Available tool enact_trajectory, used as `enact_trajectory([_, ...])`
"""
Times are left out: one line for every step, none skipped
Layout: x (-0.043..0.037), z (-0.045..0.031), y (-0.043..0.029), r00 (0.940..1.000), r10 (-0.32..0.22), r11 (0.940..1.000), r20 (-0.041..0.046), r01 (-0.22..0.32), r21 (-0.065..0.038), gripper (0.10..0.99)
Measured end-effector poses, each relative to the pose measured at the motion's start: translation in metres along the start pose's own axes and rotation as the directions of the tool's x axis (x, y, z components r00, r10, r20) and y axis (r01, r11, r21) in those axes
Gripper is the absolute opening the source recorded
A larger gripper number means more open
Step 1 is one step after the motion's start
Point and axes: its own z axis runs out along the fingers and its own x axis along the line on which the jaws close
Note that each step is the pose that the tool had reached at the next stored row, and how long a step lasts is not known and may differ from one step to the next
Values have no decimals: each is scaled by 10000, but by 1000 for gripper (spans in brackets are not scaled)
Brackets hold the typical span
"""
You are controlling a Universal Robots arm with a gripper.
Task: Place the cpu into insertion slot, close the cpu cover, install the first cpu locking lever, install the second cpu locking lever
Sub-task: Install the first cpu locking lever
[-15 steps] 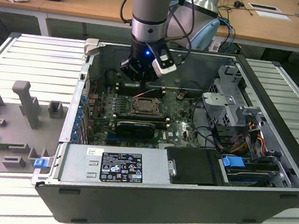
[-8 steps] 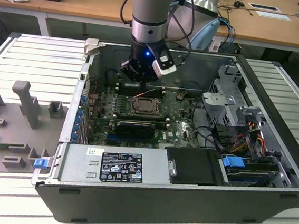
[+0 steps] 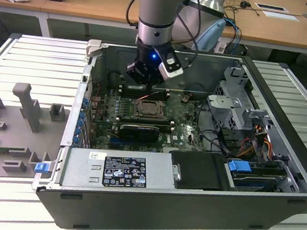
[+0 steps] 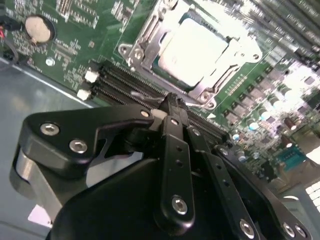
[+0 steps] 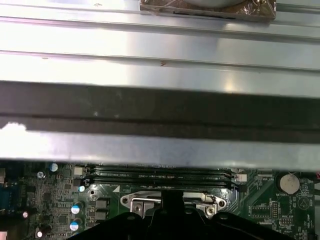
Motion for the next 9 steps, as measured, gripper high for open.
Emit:
enact_trajectory([0, 8, 14, 10000, 0, 10000, 0, 0, -1, 106])
enact_trajectory([-6, 19, 20, 10000, -1, 10000, 0, 1, -1, 106])
enact_trajectory([-17, 28, 32, 10000, -1, 10000, -1, 1, 0, 106])
enact_trajectory([-22, 36, 36, 10000, -3, 10000, -1, 3, 0, 106])
enact_trajectory([-33, 47, 42, 10000, -6, 10000, -2, 6, 0, 106])
enact_trajectory([-50, 58, 47, 10000, -11, 10000, -3, 11, -1, 106])
enact_trajectory([-58, 64, 50, 10000, -15, 10000, -2, 15, 0, 106])
enact_trajectory([-63, 71, 52, 10000, -21, 10000, -2, 21, -2, 106])
enact_trajectory([-74, 78, 54, 10000, -32, 10000, -4, 32, -2, 106])
